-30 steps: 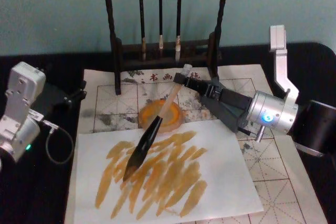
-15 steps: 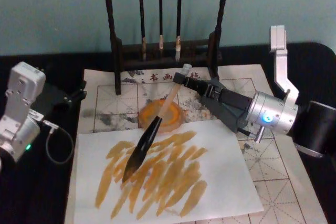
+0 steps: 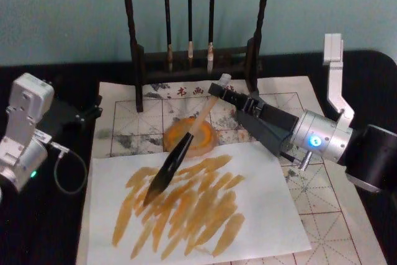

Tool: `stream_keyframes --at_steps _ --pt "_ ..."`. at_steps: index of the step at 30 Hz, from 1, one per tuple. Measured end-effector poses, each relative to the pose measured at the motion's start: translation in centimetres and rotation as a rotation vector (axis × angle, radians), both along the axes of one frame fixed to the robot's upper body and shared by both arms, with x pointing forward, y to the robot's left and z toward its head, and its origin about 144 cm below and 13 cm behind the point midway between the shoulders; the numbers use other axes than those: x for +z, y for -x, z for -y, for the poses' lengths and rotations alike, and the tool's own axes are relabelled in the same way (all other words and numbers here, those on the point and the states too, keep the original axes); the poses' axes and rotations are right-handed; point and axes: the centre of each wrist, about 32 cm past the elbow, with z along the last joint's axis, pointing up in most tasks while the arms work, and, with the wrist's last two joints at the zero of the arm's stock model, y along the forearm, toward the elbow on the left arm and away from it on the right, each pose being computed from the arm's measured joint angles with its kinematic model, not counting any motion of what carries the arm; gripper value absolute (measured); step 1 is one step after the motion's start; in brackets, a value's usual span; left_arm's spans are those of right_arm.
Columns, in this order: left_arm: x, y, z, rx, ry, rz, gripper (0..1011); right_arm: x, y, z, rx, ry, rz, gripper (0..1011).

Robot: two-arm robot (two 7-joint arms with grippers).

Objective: Pick up the brush from the inkstone, write on the paper, then place the brush back to its original position.

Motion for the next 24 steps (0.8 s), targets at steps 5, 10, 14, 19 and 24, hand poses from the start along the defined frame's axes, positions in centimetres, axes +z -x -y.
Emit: stream_keyframes --at_steps 5,10,14,19,24 --pt "0.0 0.0 0.0 0.0 0.0 0.0 1001 0.0 0.3 0.0 -0.047 0.007 0.006 197" --pt "0.0 0.0 0.0 0.0 0.0 0.0 1001 -0.1 0.7 -0.1 -0.096 0.012 0.008 197" --pt "0.0 0.0 0.0 0.0 0.0 0.0 1001 0.0 1.0 0.0 -0.145 0.009 0.003 197" --pt "0.0 0.0 0.0 0.0 0.0 0.0 1001 0.1 1.3 0.0 -0.206 -0.006 -0.009 197" --pt "0.0 0.0 0.0 0.0 0.0 0.0 1001 0.1 1.7 -0.1 -0.281 -0.014 -0.014 197"
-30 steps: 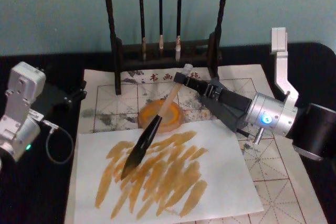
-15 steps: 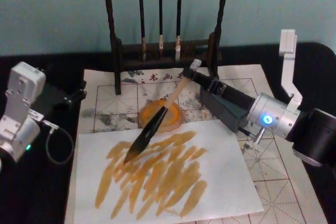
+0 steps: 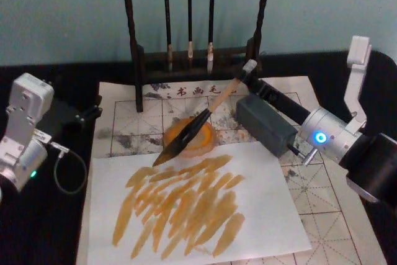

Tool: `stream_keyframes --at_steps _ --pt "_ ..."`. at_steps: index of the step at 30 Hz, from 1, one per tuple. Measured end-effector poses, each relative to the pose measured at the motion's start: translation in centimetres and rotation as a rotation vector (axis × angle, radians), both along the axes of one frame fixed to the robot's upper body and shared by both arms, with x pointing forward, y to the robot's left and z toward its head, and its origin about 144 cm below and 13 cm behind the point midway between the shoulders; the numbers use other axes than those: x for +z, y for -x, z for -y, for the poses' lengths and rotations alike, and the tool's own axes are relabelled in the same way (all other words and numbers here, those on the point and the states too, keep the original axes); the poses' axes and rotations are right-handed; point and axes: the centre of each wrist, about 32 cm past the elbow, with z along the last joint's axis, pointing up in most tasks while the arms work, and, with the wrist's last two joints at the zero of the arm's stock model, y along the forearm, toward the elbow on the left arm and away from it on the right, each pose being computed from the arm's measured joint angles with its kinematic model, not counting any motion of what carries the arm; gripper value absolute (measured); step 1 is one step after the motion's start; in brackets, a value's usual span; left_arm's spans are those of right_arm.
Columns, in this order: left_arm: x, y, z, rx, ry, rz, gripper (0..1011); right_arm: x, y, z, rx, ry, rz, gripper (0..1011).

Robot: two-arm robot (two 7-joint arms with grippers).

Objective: Pick up the brush from the inkstone, write on the paper, then place the brush back to its original position.

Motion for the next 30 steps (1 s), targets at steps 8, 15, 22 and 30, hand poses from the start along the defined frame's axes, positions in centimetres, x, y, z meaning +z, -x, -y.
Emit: stream_keyframes --at_steps 8,15,22,30 --pt "0.0 0.0 0.0 0.0 0.0 0.0 1001 -0.4 0.7 -0.3 -0.108 -0.019 -0.011 197" --pt "0.0 0.0 0.0 0.0 0.0 0.0 1001 -0.6 1.2 -0.6 -0.194 -0.037 -0.033 197" --pt "0.0 0.0 0.0 0.0 0.0 0.0 1001 -0.8 1.7 -0.7 -0.27 -0.05 -0.059 197" --pt "0.0 0.0 0.0 0.0 0.0 0.0 1001 -1.1 2.1 -0.9 -0.319 -0.053 -0.072 197"
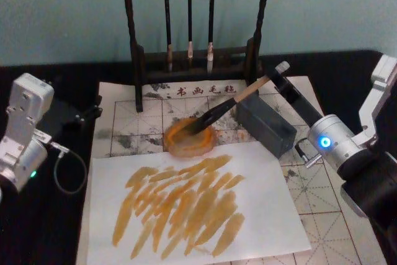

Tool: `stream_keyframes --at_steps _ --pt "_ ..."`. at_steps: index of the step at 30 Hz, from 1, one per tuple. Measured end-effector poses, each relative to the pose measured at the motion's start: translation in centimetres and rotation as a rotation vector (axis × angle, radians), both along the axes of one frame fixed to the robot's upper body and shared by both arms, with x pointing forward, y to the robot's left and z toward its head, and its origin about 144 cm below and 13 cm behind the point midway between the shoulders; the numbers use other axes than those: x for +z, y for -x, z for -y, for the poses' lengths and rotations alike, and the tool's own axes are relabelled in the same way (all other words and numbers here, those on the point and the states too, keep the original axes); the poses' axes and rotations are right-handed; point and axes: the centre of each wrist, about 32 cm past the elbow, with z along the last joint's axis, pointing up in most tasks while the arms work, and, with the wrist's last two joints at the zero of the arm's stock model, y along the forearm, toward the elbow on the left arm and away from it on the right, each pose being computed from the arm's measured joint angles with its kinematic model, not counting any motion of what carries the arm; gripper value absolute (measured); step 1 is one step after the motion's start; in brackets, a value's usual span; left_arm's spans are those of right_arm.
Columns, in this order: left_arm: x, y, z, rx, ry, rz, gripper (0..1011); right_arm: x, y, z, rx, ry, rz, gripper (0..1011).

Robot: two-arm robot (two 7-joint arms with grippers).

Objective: Pick up the brush from the inkstone, write on the paper, then place the brush back to its original position.

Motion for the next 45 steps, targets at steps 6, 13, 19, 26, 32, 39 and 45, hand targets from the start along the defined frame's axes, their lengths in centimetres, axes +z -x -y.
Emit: stream_keyframes --at_steps 6,13,19,26,32,39,45 --pt "0.0 0.0 0.0 0.0 0.0 0.0 1001 -0.1 0.3 -0.2 -0.016 0.004 -0.004 197" --pt "0.0 0.0 0.0 0.0 0.0 0.0 1001 -0.3 0.6 -0.5 -0.03 0.004 -0.008 197" --pt "0.0 0.0 0.0 0.0 0.0 0.0 1001 -0.5 0.8 -0.7 -0.034 -0.002 -0.023 197" --pt "0.0 0.0 0.0 0.0 0.0 0.0 1001 -0.6 0.9 -0.6 -0.035 -0.008 -0.048 197" --pt "0.0 0.0 0.0 0.0 0.0 0.0 1001 -0.8 0.9 -0.4 -0.033 -0.013 -0.07 197" --pt "0.0 0.0 0.0 0.0 0.0 0.0 1001 -1.1 0.9 -0.1 -0.034 -0.012 -0.098 198" --pt "0.0 0.0 0.0 0.0 0.0 0.0 1001 -1.2 0.7 0.1 -0.043 -0.013 -0.114 198"
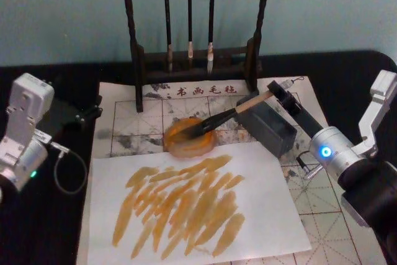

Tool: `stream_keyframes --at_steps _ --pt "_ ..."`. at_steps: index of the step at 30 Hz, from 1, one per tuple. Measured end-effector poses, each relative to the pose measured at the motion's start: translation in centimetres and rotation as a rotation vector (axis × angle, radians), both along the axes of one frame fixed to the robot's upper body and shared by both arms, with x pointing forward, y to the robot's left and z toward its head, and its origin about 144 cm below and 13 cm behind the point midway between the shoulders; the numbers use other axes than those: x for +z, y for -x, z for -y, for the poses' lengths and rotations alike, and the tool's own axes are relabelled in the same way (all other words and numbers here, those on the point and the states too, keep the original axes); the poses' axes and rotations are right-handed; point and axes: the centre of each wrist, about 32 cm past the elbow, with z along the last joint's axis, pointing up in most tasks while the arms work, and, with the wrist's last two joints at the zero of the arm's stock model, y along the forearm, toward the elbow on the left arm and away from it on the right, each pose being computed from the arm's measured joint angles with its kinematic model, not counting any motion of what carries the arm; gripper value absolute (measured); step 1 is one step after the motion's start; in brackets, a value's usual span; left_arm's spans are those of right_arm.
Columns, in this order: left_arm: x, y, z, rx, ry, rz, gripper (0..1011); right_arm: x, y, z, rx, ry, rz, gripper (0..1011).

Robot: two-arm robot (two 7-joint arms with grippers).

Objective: Pick up the brush from the inkstone, write on the paper, then place the brush back to its original position.

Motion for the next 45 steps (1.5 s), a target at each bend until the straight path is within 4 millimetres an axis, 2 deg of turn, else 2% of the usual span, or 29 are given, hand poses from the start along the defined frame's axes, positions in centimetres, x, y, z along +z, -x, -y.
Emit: stream_keyframes --at_steps 45 --pt "0.0 0.0 0.0 0.0 0.0 0.0 1001 -0.14 -0.57 0.28 -0.017 -0.014 -0.029 198"
